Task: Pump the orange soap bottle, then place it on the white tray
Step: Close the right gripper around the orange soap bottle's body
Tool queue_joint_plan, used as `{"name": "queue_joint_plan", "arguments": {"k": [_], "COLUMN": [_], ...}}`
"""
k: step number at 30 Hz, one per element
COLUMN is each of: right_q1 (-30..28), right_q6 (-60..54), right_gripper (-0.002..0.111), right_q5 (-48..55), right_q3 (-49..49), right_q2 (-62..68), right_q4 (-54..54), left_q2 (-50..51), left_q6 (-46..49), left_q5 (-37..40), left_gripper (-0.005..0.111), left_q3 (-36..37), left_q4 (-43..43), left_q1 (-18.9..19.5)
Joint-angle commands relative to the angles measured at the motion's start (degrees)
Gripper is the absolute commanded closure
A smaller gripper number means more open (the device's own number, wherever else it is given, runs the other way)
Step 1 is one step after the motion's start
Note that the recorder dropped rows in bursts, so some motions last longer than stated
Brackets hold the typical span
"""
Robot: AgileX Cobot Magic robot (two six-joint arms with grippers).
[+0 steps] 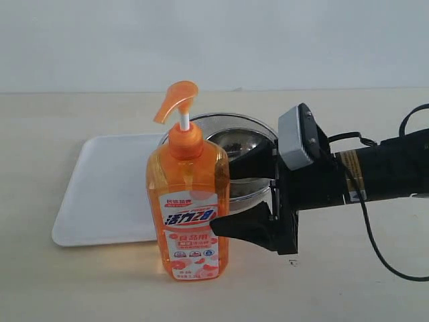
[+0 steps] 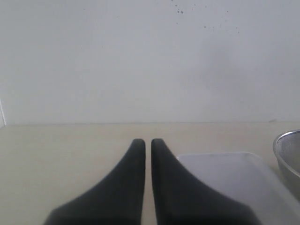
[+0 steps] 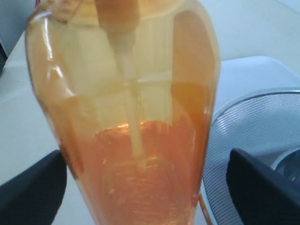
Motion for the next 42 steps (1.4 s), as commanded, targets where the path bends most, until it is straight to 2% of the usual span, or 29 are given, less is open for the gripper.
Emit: {"name": "queue_joint_plan", "arguments": {"k": [1,6,16,25,32,42], "right_q1": [0.02,0.02,0.02,0.02,0.02,0.02], "right_q6": [-0.49,0.05,1.33,1.33,1.33,1.33], "right_gripper": [0.026,0.026,0.026,0.026,0.026,0.026], "right_q5": [-3.29,-5.83,-6.99,-6.77,-6.63,-6.63], "right_q3": [-0.31,-0.31,-0.31,-0.31,-0.31,-0.31], "right_q2": [0.03,0.03,0.03,0.03,0.03,0.03], "right_q4": [-0.87,-3.36,-6.45,-6.33,-6.33,-6.33], "left_q2": [-0.06,-0.06,-0.06,0.01,2.44,6.55], "left_q6": [-0.71,-0.71,-0.71,3.37,14.73,17.33], "left_q5": [0.14,0.14,2.33,3.27,2.63,2.52], "left_gripper": [0.102,0.102,0.102,0.102,0.102,0.102], "left_q3": [0.22,0.22,0.22,0.22,0.22,0.22], "left_q4": [-0.66,-1.19,-18.69,-22.86,-29.15,-30.33], "left_q1": [-0.49,-0.49,-0.49,-1.15,-6.52,-12.65]}}
